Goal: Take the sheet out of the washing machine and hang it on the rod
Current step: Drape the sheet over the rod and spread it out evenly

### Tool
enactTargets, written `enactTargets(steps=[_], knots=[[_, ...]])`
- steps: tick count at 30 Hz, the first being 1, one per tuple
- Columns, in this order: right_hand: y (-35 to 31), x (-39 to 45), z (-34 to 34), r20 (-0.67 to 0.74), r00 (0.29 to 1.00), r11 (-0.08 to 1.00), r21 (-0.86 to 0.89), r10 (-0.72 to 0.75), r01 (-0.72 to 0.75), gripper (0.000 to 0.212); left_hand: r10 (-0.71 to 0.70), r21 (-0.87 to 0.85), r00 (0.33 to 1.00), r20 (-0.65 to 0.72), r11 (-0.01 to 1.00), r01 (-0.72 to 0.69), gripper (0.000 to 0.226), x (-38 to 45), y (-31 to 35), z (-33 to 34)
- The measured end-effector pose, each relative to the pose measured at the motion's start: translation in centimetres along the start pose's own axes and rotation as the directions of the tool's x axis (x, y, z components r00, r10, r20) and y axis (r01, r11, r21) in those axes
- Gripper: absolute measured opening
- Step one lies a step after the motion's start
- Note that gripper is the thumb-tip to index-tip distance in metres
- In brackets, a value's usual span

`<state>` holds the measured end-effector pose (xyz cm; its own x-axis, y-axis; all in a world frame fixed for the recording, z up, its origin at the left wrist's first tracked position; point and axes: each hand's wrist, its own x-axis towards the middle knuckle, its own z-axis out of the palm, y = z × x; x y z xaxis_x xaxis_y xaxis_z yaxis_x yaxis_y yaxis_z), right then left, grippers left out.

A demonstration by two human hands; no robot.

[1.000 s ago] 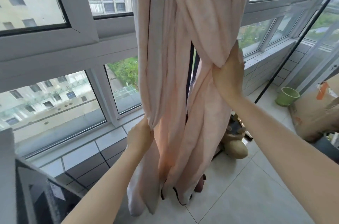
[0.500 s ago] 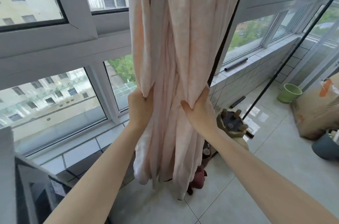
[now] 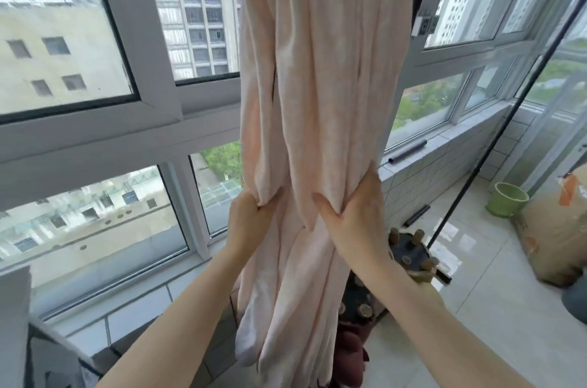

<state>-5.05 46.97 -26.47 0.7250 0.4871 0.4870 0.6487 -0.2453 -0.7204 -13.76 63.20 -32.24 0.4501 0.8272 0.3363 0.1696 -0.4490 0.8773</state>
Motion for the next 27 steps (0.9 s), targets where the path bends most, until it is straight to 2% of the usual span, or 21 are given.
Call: enactTargets(steps=[3,5,7,10,12,13,14,16,19,21,23,27], knots=[[-3.7,2.2,-2.9,-0.099,0.984,0.988,-0.043,-0.151,0.147,0.097,0.06,-0.131,0.991,-0.124,0.988,-0.076,0.028,0.7,4.4,-2.4],[-6.2,3.6,-4.3,-0.117,0.958,0.952,-0.195,-0.263,0.238,0.094,0.133,-0.182,0.973,-0.19,0.969,-0.168,0.022,1.4,8.1,-4.1],[-8.7,5.0,-5.5,-0.119,0.943,0.915,-0.303,-0.312,0.265,0.09,0.239,-0.216,0.935,-0.262,0.93,-0.298,0.03,2.5,11.4,-5.8],[-12.7,6.6,-6.9,-0.17,0.875,0.868,-0.308,-0.454,0.391,0.079,0.404,-0.159,0.844,-0.352,0.863,-0.48,0.052,4.7,14.8,-7.7],[-15.3,7.0,-6.9,-0.174,0.783,0.792,-0.283,-0.597,0.541,0.067,0.487,-0.061,0.781,-0.39,0.833,-0.55,0.051,6.2,16.6,-8.6],[-16.5,7.2,-6.7,-0.163,0.761,0.773,-0.238,-0.628,0.588,0.062,0.5,-0.008,0.764,-0.407,0.835,-0.55,0.044,6.8,17.5,-9.0],[-17.5,7.6,-6.4,-0.149,0.76,0.772,-0.194,-0.633,0.605,0.06,0.494,0.034,0.762,-0.418,0.847,-0.53,0.035,7.3,18.3,-9.5],[-18.7,8.7,-5.4,-0.103,0.785,0.789,-0.16,-0.611,0.593,0.054,0.462,0.014,0.791,-0.4,0.866,-0.499,0.023,7.7,19.9,-10.2],[-18.7,10.4,-5.0,-0.037,0.814,0.802,-0.201,-0.58,0.562,0.035,0.476,-0.012,0.8,-0.365,0.857,-0.515,0.025,8.1,20.7,-10.9],[-18.3,11.0,-5.7,-0.069,0.818,0.807,-0.229,-0.571,0.544,0.018,0.413,-0.081,0.832,-0.37,0.878,-0.472,0.026,8.2,20.8,-11.2],[-18.3,11.2,-6.9,-0.096,0.845,0.849,-0.12,-0.525,0.514,0.007,0.326,-0.225,0.884,-0.335,0.883,-0.411,0.021,8.5,20.9,-11.8],[-19.2,12.6,-9.3,-0.046,0.916,0.909,0.107,-0.399,0.402,0.005,0.322,-0.382,0.927,-0.191,0.846,-0.372,0.01,9.2,21.6,-13.3]])
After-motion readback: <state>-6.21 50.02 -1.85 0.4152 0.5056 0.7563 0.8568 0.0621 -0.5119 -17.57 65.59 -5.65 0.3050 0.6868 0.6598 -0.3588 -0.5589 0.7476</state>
